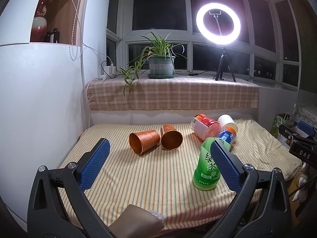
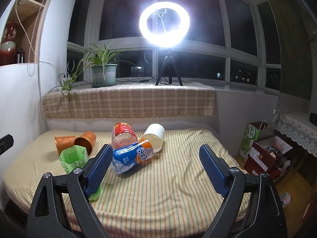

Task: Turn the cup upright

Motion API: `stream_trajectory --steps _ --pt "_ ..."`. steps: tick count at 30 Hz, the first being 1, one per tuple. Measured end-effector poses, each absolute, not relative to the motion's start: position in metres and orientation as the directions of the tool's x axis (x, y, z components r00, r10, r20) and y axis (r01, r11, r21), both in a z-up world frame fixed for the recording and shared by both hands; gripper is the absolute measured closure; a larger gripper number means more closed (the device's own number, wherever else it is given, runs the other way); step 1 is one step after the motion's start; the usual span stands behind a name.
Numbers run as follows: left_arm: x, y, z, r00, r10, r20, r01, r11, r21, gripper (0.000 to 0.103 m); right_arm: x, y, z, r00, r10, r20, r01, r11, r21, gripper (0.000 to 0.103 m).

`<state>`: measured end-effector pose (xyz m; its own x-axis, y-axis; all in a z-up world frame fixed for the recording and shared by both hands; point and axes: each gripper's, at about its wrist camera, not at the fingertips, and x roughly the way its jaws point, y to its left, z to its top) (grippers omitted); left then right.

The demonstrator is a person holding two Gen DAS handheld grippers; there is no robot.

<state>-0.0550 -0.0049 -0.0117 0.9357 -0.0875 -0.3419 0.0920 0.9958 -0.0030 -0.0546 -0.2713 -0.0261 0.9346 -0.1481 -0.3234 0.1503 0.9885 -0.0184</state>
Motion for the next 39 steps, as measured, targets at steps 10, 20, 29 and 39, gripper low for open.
stream_trajectory --steps 10,20,29,39 --pt "-0.053 -0.005 -0.009 0.936 -0.07 -0.345 0.075 0.997 0.002 0.0 -0.054 -0.274 -0.026 0.933 -0.146 -0.329 0.149 0.989 -0.015 0.014" --pt "-0.05 -0.003 -0.009 0.937 -0.062 -0.343 0.065 0.998 -0.004 0.0 -0.049 -0.275 -0.031 0.923 -0.13 -0.361 0.138 0.99 -0.003 0.014" --pt "-0.045 -0.003 -0.011 0.935 -0.054 -0.35 0.057 0.998 -0.001 0.0 -0.044 -0.271 -0.034 0.917 -0.119 -0.38 0.124 0.992 -0.013 0.014" --pt "-0.042 -0.002 -0.013 0.936 -0.045 -0.349 0.053 0.998 0.015 0.0 -0.04 -0.272 -0.038 0.913 -0.116 -0.391 0.12 0.993 -0.013 0.014"
